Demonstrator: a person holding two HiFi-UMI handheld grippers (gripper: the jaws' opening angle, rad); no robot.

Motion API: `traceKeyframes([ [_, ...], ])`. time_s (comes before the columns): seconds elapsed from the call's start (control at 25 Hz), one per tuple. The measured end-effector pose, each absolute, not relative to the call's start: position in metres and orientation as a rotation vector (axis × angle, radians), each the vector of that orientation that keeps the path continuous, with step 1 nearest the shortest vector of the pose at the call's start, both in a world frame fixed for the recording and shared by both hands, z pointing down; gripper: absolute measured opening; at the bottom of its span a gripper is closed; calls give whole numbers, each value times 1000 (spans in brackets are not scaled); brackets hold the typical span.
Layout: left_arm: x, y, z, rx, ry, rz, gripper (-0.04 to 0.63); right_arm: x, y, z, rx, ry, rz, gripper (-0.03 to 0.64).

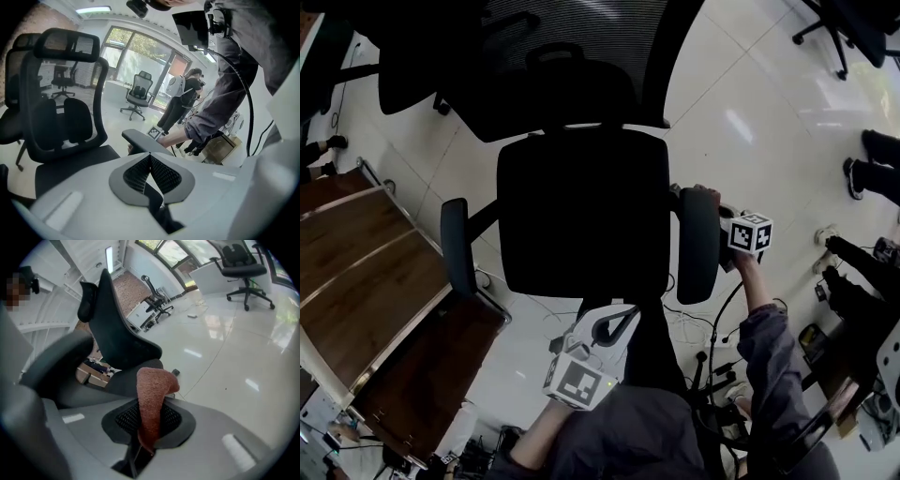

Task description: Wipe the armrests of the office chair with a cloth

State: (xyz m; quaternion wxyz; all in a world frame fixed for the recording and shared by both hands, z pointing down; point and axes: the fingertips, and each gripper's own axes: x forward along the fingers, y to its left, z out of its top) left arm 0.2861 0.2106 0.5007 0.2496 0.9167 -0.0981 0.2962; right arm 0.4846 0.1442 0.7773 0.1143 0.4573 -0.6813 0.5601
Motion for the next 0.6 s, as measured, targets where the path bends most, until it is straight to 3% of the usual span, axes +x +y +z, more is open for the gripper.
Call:
traceKeyframes([
  [0.28, 284, 209, 507, 2469, -296, 830, 15, 484, 137, 851, 1296, -1850, 1700, 55],
  [0.6, 285, 205, 499, 2494, -291, 812, 15, 476, 142, 763, 1293, -2042, 1709, 55],
])
